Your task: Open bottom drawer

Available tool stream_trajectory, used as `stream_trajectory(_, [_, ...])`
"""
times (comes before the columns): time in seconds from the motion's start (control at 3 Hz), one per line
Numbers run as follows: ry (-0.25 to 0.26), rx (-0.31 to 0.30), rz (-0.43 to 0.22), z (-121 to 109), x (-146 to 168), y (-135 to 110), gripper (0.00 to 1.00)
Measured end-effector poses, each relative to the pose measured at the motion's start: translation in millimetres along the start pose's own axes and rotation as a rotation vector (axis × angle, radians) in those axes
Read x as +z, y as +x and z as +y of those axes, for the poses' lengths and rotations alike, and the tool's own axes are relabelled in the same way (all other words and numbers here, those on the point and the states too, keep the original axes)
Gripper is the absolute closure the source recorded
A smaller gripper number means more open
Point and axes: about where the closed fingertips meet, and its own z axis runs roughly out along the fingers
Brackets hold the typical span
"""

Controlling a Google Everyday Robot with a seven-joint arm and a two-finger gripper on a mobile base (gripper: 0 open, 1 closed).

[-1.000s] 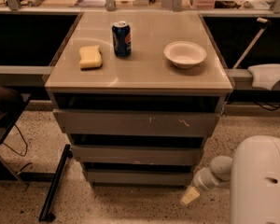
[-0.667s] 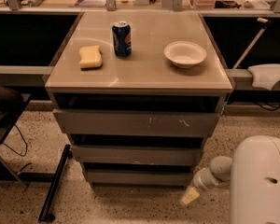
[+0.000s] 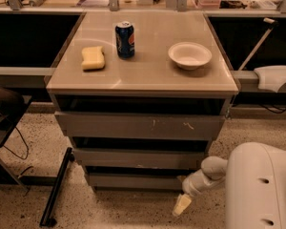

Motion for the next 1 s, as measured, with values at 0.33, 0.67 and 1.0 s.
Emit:
stream_trajectory(0.33, [-0.060,-0.014,-0.010,16.1,0.3,-2.2,0.00])
stream_trajectory(0.67, [-0.060,-0.014,-0.010,16.1,0.4,-2.3,0.00])
stream_trajectory(1.0, [0.006,-0.017,-0.030,10.8,11.6,-2.5,0.00])
